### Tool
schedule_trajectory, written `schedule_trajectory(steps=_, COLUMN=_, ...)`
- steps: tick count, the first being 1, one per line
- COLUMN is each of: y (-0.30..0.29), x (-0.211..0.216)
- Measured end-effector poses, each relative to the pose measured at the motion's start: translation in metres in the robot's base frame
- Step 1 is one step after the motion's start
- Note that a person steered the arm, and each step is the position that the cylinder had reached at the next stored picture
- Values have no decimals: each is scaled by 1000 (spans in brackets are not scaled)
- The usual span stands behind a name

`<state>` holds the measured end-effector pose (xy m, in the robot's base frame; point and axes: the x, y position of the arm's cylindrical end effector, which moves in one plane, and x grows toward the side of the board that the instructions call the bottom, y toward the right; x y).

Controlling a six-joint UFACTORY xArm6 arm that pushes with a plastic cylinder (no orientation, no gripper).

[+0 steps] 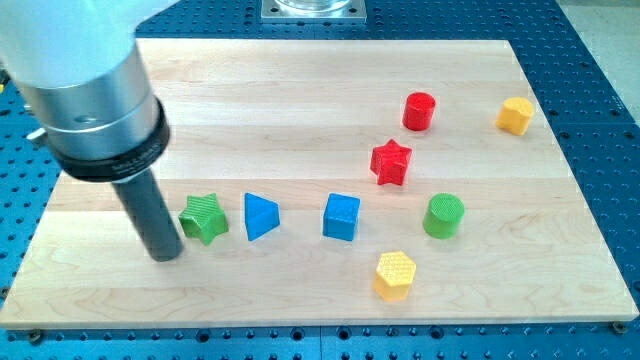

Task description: Move the red star diagonal to the green circle

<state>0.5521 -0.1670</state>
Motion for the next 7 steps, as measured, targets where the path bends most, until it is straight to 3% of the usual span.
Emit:
schedule_trajectory(steps=1, y=-34, x=-5)
schedule_trajectory(steps=4, y=-39, x=-88)
schedule_trajectory(steps=5, y=-23, x=-112)
schedule_trajectory(steps=7, y=62, x=-143)
